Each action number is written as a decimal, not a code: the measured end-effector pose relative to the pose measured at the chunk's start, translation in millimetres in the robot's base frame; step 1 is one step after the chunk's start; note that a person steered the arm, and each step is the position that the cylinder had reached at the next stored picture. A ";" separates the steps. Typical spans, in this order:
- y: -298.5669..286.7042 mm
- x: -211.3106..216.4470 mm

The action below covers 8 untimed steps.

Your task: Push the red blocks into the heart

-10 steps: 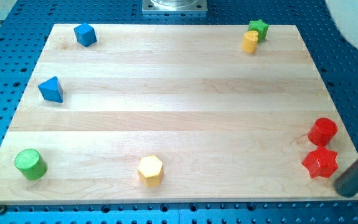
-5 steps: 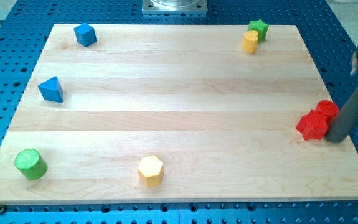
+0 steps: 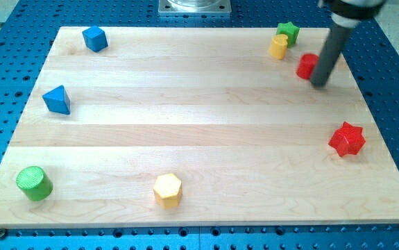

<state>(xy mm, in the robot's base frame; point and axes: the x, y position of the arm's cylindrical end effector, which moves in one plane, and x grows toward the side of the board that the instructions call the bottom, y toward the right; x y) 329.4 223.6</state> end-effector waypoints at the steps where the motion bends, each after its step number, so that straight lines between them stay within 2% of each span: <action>1: -4.3 7.3; 2: -10.5 3.2; 3: -9.4 -23.5; 4: -7.7 28.1; 5: 54.0 104.2; 6: 50.4 136.5; 7: 50.4 136.4; 8: 55.6 164.3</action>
<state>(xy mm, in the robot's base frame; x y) 493.7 279.2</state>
